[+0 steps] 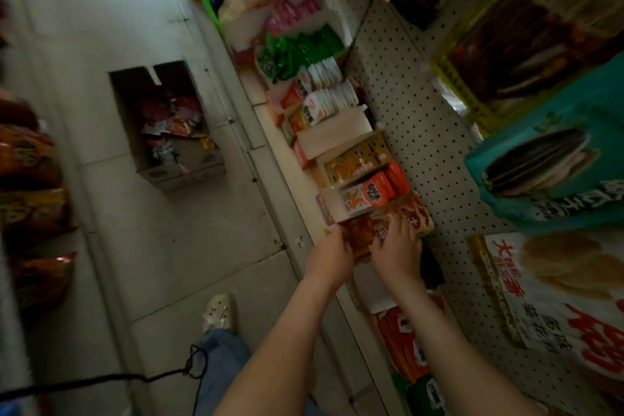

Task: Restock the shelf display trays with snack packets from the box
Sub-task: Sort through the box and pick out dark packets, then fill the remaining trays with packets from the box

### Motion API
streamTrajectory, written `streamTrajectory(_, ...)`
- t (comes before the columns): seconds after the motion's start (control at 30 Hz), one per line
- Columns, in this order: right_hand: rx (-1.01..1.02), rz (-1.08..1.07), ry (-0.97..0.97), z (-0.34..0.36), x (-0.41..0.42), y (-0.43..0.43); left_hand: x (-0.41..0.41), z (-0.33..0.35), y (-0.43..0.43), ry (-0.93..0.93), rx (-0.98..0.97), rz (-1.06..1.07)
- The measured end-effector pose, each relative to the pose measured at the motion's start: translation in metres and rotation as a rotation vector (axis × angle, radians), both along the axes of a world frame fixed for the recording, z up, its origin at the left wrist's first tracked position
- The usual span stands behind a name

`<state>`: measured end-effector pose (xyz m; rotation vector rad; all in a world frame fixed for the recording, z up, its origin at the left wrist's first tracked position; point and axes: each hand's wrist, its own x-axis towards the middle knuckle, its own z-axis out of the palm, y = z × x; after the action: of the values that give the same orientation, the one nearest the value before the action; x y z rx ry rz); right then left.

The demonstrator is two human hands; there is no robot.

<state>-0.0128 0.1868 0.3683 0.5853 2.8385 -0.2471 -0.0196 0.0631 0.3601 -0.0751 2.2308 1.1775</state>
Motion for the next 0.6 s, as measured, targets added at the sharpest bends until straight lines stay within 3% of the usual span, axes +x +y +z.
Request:
streamTrajectory(0.37, -0.268, 0.288, -0.133, 0.024, -0.122, -0.202, -0.072, 0.029, -0.211, -0.067, -0.151, 0.322)
streamTrajectory(0.6, -0.418, 0.328, -0.232, -0.015, -0.212, -0.300, -0.149, 0.003, -0.322, -0.091, -0.250, 0.410)
